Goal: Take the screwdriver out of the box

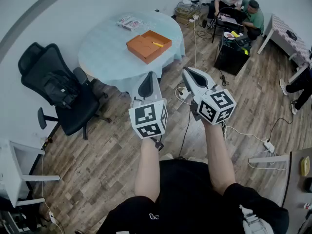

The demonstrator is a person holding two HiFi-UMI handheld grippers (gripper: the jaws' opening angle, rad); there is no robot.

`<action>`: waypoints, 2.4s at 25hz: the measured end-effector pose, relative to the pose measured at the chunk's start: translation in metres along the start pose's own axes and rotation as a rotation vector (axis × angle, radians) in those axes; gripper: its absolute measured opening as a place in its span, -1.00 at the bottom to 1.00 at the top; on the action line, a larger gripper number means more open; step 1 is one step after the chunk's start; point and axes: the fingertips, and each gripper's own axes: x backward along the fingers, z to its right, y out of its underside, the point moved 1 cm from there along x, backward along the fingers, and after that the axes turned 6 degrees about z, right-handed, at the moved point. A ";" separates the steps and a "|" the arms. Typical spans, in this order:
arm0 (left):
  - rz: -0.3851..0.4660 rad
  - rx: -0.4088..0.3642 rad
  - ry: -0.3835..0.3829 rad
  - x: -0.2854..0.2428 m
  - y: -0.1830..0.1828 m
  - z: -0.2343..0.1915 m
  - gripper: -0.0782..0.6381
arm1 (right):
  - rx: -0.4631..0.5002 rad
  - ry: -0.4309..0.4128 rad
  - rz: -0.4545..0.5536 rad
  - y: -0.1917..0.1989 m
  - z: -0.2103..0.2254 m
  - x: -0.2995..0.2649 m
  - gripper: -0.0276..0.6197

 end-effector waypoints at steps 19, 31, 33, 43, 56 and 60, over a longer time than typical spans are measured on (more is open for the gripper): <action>-0.041 0.087 0.011 -0.047 0.037 -0.064 -0.77 | -0.039 0.159 0.012 0.029 0.039 -0.039 -0.90; -0.066 0.009 -0.110 -0.138 0.059 -0.135 -0.77 | -0.111 0.022 0.018 0.064 0.101 -0.160 -0.90; -0.085 0.010 -0.128 -0.165 0.075 -0.151 -0.77 | -0.113 -0.022 0.001 0.080 0.116 -0.193 -0.90; -0.170 0.021 -0.177 -0.353 0.130 -0.180 -0.77 | -0.179 -0.012 -0.041 0.109 0.276 -0.326 -0.90; -0.255 -0.084 -0.192 -0.450 0.164 -0.181 -0.77 | -0.154 -0.085 -0.124 0.147 0.344 -0.405 -0.90; -0.321 -0.086 -0.209 -0.453 0.194 -0.192 -0.77 | -0.131 -0.120 -0.282 0.196 0.343 -0.420 -0.90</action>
